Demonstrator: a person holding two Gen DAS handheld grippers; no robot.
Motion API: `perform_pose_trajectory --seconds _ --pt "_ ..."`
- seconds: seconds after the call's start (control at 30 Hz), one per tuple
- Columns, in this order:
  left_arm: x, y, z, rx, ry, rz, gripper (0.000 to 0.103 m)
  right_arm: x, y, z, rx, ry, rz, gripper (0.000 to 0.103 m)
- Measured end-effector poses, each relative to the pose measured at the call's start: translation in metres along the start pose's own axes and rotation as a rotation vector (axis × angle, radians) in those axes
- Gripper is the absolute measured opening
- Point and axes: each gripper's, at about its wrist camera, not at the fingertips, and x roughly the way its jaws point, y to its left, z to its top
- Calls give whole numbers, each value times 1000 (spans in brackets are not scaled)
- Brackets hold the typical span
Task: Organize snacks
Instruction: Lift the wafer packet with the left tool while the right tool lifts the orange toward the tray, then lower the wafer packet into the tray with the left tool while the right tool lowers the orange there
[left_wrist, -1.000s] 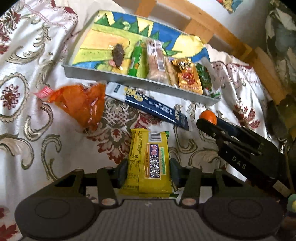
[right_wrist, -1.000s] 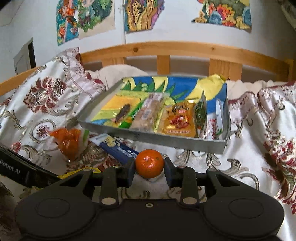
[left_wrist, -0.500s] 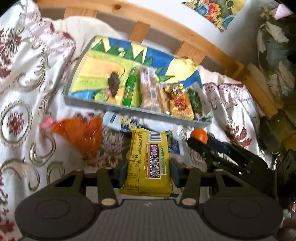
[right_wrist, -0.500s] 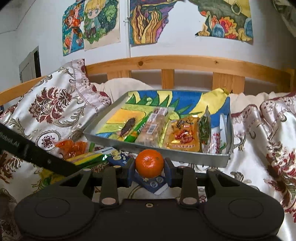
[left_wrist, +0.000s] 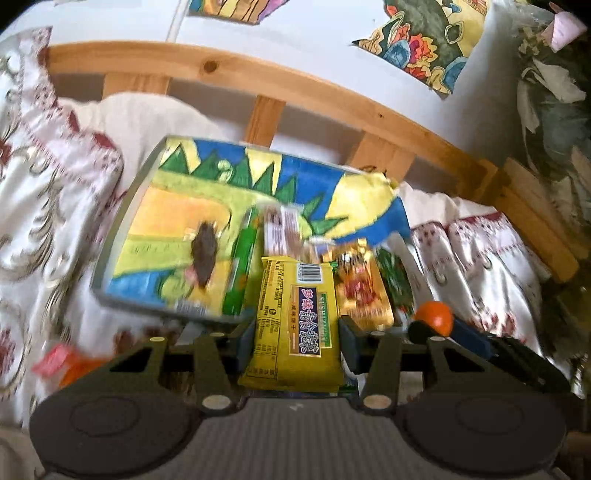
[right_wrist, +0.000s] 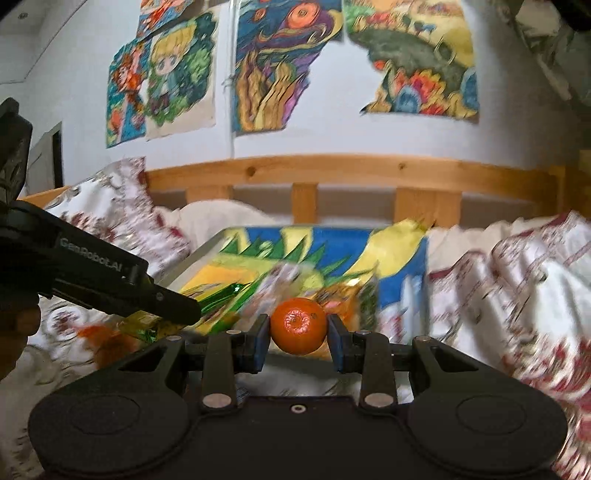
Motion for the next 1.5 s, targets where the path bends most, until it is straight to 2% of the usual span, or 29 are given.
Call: perform_pose_trajectory --seconds 0.1,0.27,0.53,0.63,0.97,1.37,1.5 --pt "17 -9 12 19 -18 18 52 11 -15 4 -9 -31 -45 35" --pt "48 -26 30 45 -37 33 52 25 -47 5 44 -30 -90 35" --pt "85 -45 39 82 -51 36 52 32 -75 10 126 -73 -149 35" --pt "95 -49 40 94 -53 41 52 34 -79 10 134 -61 -151 35" --pt "108 -52 33 123 -68 64 52 46 -67 3 30 6 -158 36" --pt "113 -53 33 140 -80 73 52 62 -35 -5 -258 41 -244 36" --pt "114 -53 34 140 -81 73 52 64 -32 -6 -303 46 -256 36"
